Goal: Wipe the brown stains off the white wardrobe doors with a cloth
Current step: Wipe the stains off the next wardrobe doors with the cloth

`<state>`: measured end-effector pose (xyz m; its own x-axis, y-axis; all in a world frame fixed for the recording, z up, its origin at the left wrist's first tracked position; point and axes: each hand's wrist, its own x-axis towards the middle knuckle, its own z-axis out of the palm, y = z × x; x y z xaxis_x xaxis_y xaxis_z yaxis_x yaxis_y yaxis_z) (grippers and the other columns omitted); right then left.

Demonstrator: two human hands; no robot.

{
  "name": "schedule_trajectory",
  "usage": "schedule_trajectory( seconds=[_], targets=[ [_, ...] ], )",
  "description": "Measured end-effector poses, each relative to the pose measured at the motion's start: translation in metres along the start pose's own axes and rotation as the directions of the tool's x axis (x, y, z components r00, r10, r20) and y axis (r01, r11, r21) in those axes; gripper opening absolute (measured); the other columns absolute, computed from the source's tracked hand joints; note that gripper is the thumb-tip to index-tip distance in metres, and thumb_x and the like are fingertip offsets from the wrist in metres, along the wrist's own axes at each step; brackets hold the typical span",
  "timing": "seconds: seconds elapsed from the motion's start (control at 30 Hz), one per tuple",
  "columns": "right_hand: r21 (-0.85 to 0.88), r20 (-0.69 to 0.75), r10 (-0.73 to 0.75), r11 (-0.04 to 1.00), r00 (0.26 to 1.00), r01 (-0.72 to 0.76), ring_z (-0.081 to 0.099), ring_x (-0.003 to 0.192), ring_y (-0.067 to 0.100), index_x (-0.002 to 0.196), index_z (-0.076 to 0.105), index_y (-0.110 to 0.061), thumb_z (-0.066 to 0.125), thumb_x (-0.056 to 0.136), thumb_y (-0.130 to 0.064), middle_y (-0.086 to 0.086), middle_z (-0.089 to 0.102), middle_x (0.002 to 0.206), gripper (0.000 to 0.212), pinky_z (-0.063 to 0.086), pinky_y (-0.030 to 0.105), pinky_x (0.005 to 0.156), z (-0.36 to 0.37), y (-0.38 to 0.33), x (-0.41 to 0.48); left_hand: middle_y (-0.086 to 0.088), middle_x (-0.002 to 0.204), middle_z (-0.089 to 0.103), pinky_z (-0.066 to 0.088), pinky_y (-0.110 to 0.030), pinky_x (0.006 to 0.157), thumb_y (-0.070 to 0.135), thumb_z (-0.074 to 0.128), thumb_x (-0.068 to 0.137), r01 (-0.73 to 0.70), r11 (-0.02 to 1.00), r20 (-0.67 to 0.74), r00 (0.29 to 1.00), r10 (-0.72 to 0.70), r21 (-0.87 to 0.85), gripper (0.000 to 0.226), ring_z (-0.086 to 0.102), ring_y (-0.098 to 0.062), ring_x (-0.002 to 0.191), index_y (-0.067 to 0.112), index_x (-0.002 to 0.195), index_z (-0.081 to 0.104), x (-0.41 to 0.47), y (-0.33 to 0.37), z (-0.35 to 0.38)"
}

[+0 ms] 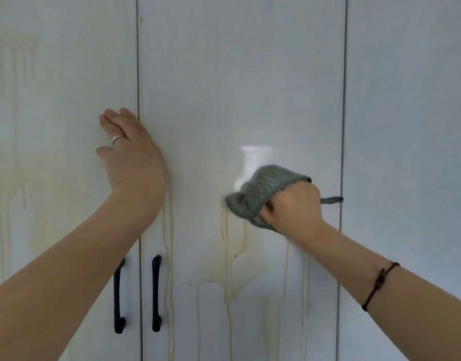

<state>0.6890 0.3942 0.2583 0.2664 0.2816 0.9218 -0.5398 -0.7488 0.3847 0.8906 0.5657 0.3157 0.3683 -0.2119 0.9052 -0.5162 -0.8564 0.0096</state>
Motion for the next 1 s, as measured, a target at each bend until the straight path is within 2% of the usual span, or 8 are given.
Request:
schedule_trajectory(
  seconds=[0.13, 0.23, 0.3, 0.43, 0.53, 0.73, 0.87, 1.0],
  targets=[
    [-0.072, 0.065, -0.129, 0.988, 0.990, 0.133, 0.053, 0.046, 0.021, 0.059, 0.060, -0.018, 0.073, 0.082, -0.037, -0.003, 0.055, 0.053, 0.033, 0.041, 0.027, 0.041, -0.003, 0.037, 0.021, -0.043, 0.153, 0.009, 0.052, -0.045, 0.092, -0.004, 0.026, 0.099, -0.029, 1.000, -0.031, 0.999, 0.029, 0.010, 0.060, 0.019, -0.049, 0.147, -0.021, 0.145, -0.009, -0.002, -0.008, 0.002],
    [-0.131, -0.081, 0.166, 0.976, 0.983, -0.176, 0.046, 0.049, 0.020, 0.060, 0.047, -0.022, 0.065, 0.088, -0.048, -0.009, 0.047, 0.054, 0.042, 0.028, 0.023, 0.044, -0.011, 0.077, 0.092, -0.043, 0.152, 0.014, 0.053, -0.042, 0.091, -0.003, 0.019, 0.096, -0.058, 0.997, -0.061, 0.996, 0.061, 0.055, 0.060, 0.025, -0.049, 0.145, -0.021, 0.146, -0.008, -0.004, -0.010, 0.006],
    [-0.088, -0.229, 0.370, 0.913, 0.900, -0.398, 0.042, 0.052, 0.019, 0.063, 0.039, -0.024, 0.053, 0.089, -0.045, -0.011, 0.037, 0.054, 0.036, 0.017, 0.023, 0.047, -0.011, 0.093, 0.126, -0.043, 0.151, 0.016, 0.054, -0.040, 0.091, -0.003, 0.016, 0.093, -0.056, 0.995, -0.070, 0.996, 0.062, 0.082, 0.060, 0.026, -0.048, 0.145, -0.022, 0.145, -0.007, -0.003, -0.008, 0.010],
    [-0.063, -0.267, 0.462, 0.868, 0.846, -0.493, 0.040, 0.050, 0.017, 0.062, 0.037, -0.024, 0.050, 0.087, -0.040, -0.010, 0.034, 0.050, 0.033, 0.015, 0.023, 0.047, -0.004, 0.087, 0.118, -0.045, 0.151, 0.013, 0.052, -0.044, 0.094, -0.003, 0.023, 0.098, -0.040, 0.998, -0.051, 0.998, 0.043, 0.054, 0.060, 0.023, -0.050, 0.145, -0.024, 0.144, -0.009, -0.004, -0.005, 0.007],
    [-0.076, -0.171, 0.406, 0.903, 0.898, -0.423, 0.039, 0.046, 0.014, 0.057, 0.041, -0.025, 0.056, 0.088, -0.045, -0.012, 0.035, 0.048, 0.040, 0.014, 0.019, 0.046, -0.005, 0.058, 0.061, -0.046, 0.151, 0.008, 0.050, -0.050, 0.097, -0.005, 0.022, 0.099, -0.031, 0.999, -0.036, 0.999, 0.031, 0.022, 0.058, 0.017, -0.052, 0.146, -0.023, 0.144, -0.010, -0.005, -0.006, 0.002],
    [-0.050, -0.046, -0.054, 0.997, 0.998, 0.051, 0.044, 0.038, 0.017, 0.051, 0.050, -0.020, 0.054, 0.082, -0.038, -0.005, 0.045, 0.046, 0.036, 0.024, 0.018, 0.047, -0.004, 0.051, -0.006, -0.046, 0.149, 0.015, 0.054, -0.043, 0.094, -0.003, 0.027, 0.098, -0.050, 0.993, -0.057, 0.997, 0.056, 0.105, 0.061, 0.025, -0.052, 0.144, -0.026, 0.142, -0.008, -0.005, -0.003, -0.002],
    [-0.125, -0.164, 0.243, 0.956, 0.956, -0.264, 0.041, 0.045, 0.019, 0.057, 0.040, -0.023, 0.053, 0.086, -0.054, -0.009, 0.039, 0.051, 0.044, 0.020, 0.020, 0.047, -0.010, 0.101, 0.095, -0.044, 0.149, 0.019, 0.055, -0.038, 0.091, -0.002, 0.024, 0.096, -0.049, 0.986, -0.066, 0.996, 0.060, 0.160, 0.060, 0.030, -0.051, 0.142, -0.026, 0.143, -0.005, -0.002, -0.003, 0.000],
    [-0.035, -0.298, 0.400, 0.903, 0.867, -0.428, 0.055, 0.065, 0.020, 0.074, 0.059, -0.021, 0.036, 0.087, -0.076, -0.007, 0.058, 0.070, 0.061, 0.034, 0.028, 0.058, -0.014, 0.136, 0.195, -0.045, 0.150, 0.016, 0.054, -0.038, 0.093, -0.001, 0.024, 0.097, -0.052, 0.988, -0.051, 0.997, 0.060, 0.148, 0.061, 0.028, -0.051, 0.143, -0.026, 0.143, -0.006, -0.003, -0.004, 0.002]
  ],
)
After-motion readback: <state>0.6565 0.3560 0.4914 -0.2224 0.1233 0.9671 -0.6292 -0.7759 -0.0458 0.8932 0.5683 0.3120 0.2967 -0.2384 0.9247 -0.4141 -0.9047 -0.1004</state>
